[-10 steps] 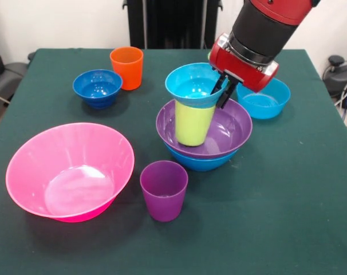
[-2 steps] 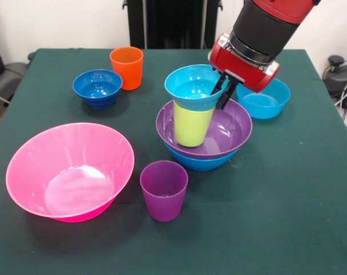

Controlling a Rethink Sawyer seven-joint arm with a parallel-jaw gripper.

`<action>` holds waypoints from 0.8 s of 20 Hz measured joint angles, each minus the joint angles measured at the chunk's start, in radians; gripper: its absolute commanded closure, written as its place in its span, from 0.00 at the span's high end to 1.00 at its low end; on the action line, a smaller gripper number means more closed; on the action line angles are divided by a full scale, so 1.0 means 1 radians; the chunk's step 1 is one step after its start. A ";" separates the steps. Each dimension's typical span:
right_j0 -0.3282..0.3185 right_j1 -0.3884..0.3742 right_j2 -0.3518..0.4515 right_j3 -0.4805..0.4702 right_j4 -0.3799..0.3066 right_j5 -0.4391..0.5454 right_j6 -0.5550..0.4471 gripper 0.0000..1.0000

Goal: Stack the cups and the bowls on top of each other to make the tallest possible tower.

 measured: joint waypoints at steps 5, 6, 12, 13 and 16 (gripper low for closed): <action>0.000 0.001 -0.003 0.000 -0.001 -0.010 0.000 0.00; 0.000 0.002 -0.005 0.000 -0.001 -0.010 0.000 0.00; 0.000 0.003 -0.014 0.000 -0.001 -0.010 0.000 0.00; 0.000 0.003 -0.015 0.000 -0.001 -0.010 0.000 0.00; 0.000 0.003 -0.020 0.000 -0.001 -0.010 0.000 0.00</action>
